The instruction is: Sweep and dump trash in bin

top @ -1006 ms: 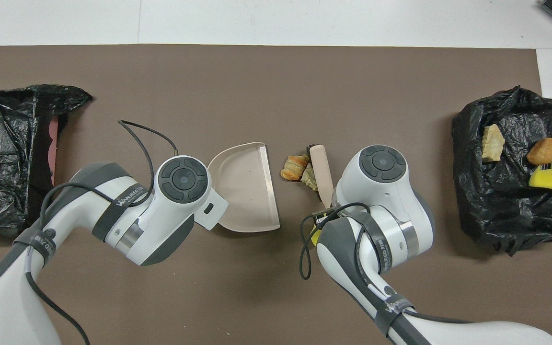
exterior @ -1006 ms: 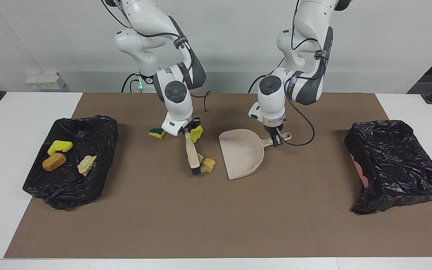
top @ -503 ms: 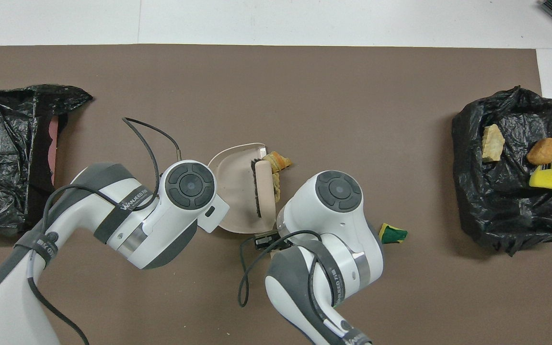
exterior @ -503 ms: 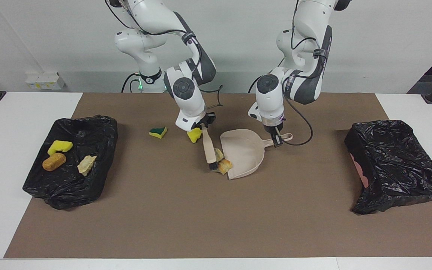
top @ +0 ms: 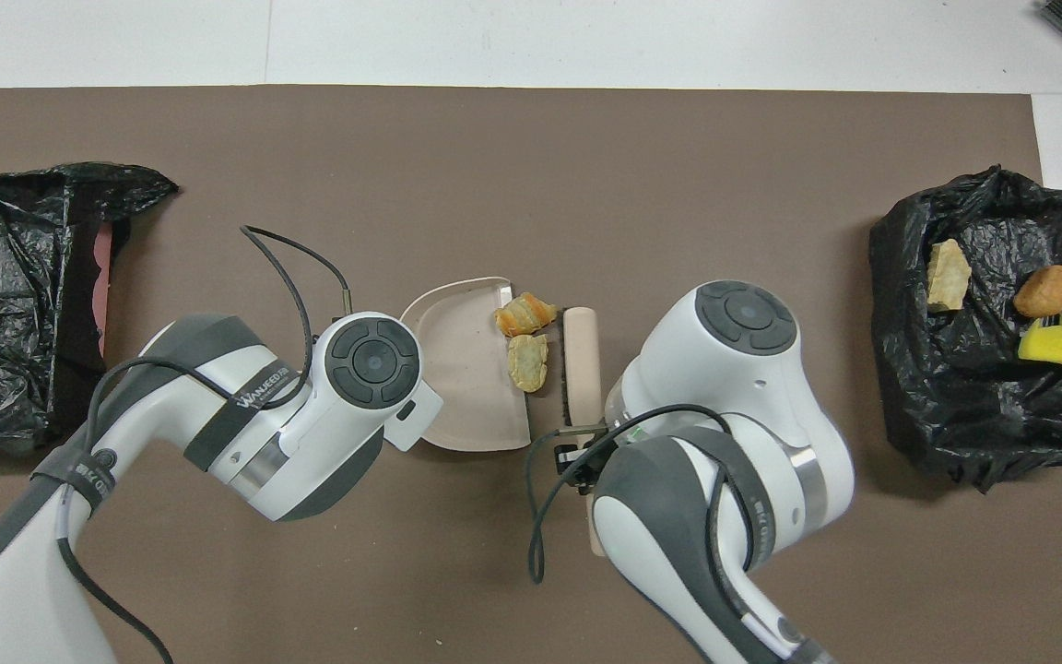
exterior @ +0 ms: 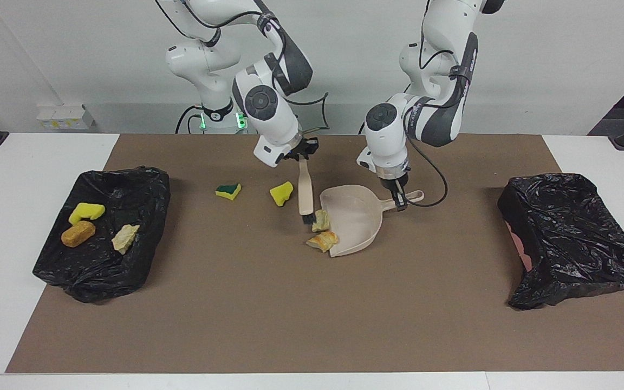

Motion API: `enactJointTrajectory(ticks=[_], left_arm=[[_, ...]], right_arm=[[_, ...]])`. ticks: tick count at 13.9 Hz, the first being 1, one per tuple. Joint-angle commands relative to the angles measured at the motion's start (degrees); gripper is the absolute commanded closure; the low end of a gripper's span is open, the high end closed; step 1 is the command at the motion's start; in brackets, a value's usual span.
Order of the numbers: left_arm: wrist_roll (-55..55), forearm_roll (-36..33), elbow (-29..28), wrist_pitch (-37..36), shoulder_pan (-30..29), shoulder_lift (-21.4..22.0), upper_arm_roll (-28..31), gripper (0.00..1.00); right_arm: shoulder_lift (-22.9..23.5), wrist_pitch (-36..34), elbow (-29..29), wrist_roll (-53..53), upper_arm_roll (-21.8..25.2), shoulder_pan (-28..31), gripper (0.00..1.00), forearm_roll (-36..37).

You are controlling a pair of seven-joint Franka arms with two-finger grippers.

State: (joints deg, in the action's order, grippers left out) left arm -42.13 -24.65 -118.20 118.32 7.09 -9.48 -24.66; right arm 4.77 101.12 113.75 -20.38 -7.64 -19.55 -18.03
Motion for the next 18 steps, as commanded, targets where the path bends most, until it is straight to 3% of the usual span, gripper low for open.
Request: enactJointTrajectory(ticks=[1,5,11,14,18], left_arm=[[1.16,-1.10,-1.77,-0.90,0.56,2.09,0.32,1.00],[1.61,-1.01,-1.95,-0.81,0.56,2.09,0.23,1.00],[2.84,-1.01,-2.30,-0.90,0.47,2.44,0.23,1.00],[2.84,-1.01,-3.00,-0.81,0.56,2.88,0.14,1.00],[2.84,-1.01,-3.53,-0.73,0.56,3.15,0.14,1.00]], right_arm=[[-1.60,-3.11,2.17,-9.64,-0.71,3.27,1.00,5.98],[-3.71,-6.98,6.56,-20.65,-0.71,11.10,1.00,10.03],[-6.34,-15.51,9.28,-28.48,-0.79,13.57,1.00,15.74],[-13.45,-5.27,21.91,-26.65,-0.88,13.75,1.00,14.61],[-14.88,-0.15,24.59,-21.20,-0.88,14.10,1.00,9.79]])
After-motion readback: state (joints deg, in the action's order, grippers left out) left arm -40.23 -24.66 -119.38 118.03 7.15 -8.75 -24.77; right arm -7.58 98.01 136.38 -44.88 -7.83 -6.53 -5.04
